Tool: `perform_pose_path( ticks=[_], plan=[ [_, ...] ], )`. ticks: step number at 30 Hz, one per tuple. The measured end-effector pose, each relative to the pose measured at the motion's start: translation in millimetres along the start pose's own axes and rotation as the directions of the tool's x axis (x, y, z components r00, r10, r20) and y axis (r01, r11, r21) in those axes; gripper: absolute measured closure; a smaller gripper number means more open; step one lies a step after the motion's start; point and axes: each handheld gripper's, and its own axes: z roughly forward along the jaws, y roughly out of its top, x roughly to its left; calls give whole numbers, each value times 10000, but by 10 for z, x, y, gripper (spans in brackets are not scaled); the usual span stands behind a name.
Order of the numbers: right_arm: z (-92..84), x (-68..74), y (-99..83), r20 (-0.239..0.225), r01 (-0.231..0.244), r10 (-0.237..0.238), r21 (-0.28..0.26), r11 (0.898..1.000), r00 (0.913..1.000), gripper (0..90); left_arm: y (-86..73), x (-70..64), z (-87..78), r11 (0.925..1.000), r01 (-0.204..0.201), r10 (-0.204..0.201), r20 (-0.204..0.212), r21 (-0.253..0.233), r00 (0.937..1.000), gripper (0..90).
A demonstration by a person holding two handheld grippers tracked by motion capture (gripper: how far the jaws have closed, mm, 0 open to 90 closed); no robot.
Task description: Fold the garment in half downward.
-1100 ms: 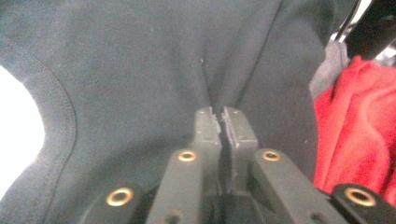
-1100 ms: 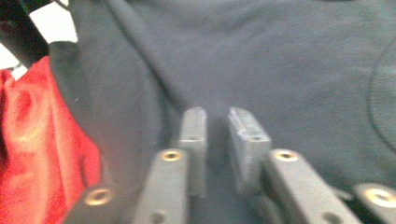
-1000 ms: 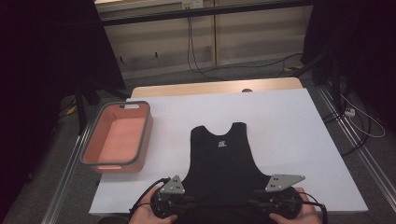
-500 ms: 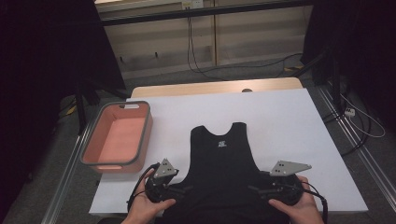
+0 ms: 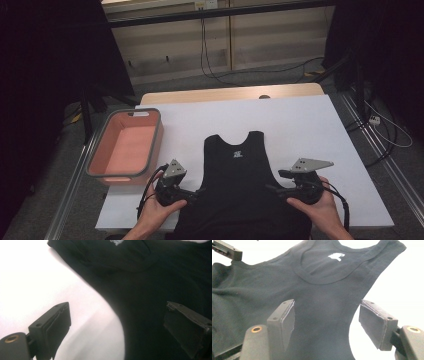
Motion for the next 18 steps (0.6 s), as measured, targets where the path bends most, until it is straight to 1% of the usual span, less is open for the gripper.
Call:
perform_pose_path(
  ticks=[2, 5, 7, 8, 10, 11, 12, 13, 15, 16, 17, 18],
  plan=[
    [30, -37, 36, -9, 14, -14, 25, 10000, 10000, 294, 20, 22, 3, 10000, -16, 16, -20, -21, 10000, 85],
    [66, -89, 97, 30, 56, -56, -22, 10000, 10000, 283, 74, 63, 7, 9995, 15, -15, 13, -306, 10000, 80],
    [81, -129, 144, 41, 119, -119, -119, 9999, 9999, 281, 128, 103, 37, 9988, -247, 241, -137, -419, 9996, 80],
    [92, -150, 171, 45, 116, -115, -134, 9998, 9999, 279, 150, 118, 52, 9986, -264, 253, -226, -468, 9994, 81],
    [121, -205, 227, 10, 59, -59, -160, 9999, 10000, 272, 211, 169, 109, 9977, -186, 151, -541, -645, 9984, 81],
    [134, -234, 253, -14, 26, -26, -164, 9999, 10000, 272, 237, 190, 133, 9978, -99, 58, -627, -654, 9980, 82],
    [148, -265, 278, 1, 1, -1, -211, 9998, 10000, 272, 261, 209, 147, 9983, -112, 72, -705, -574, 9975, 83],
    [157, -291, 297, -1, 13, -13, -213, 9998, 10000, 270, 295, 238, 172, 9987, -74, 39, -685, -501, 9976, 83],
    [176, -360, 357, 181, 6, -3, -207, 9998, 9998, 269, 341, 287, 205, 9974, 94, -135, -576, -708, 9982, 84],
    [181, -389, 385, 288, 39, -33, -222, 9997, 9996, 271, 360, 306, 224, 9961, 290, -324, -404, -829, 9987, 84],
    [184, -417, 414, 399, 10, 1, -262, 9997, 9992, 273, 388, 326, 242, 9964, 323, -353, -378, -780, 9987, 85],
    [188, -445, 443, 452, 2, 12, -297, 9996, 9990, 281, 411, 339, 256, 9972, 254, -288, -472, -710, 9985, 85]
  ],
)
